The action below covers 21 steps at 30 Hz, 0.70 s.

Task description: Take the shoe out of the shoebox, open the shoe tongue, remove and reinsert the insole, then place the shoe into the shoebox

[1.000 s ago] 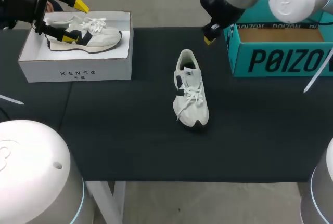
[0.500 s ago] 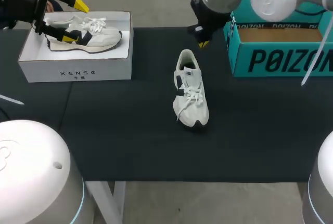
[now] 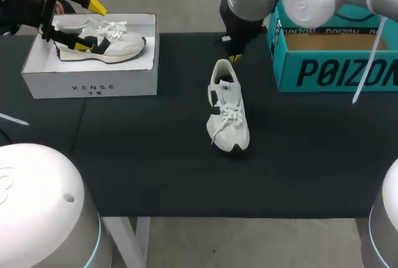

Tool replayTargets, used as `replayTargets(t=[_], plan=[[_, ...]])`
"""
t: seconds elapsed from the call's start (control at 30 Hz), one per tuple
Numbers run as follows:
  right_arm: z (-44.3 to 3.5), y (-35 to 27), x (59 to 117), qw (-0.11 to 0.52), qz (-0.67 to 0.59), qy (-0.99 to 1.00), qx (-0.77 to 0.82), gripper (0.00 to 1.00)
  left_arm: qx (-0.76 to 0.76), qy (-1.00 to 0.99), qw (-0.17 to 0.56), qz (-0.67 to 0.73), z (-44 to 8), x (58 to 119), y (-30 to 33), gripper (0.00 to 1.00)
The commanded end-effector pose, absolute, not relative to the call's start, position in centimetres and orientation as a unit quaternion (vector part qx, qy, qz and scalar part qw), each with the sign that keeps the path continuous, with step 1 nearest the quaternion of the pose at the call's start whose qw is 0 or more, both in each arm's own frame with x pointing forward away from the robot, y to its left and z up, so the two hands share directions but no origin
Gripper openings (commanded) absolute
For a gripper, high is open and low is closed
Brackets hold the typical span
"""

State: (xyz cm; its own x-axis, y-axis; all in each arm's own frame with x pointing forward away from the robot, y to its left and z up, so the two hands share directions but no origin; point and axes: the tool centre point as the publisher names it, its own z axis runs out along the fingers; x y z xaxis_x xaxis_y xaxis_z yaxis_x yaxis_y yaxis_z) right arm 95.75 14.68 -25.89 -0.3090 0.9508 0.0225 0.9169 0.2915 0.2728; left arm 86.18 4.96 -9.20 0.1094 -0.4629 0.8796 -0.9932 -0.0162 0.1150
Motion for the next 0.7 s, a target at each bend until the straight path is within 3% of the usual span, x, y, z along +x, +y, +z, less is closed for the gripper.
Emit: replayTargets(t=[0.03, 0.7], plan=[[-26.8, 14.9, 96.3, 0.070, 0.102, 0.795, 0.594, 0.00, 0.630, -0.578, 0.397, 0.332, -9.2, 86.2, 4.9, 1.00], [-32.5, 15.9, 96.3, 0.040, 0.048, 0.799, 0.598, 0.00, 0.630, -0.578, 0.397, 0.332, -9.2, 86.2, 4.9, 1.00]])
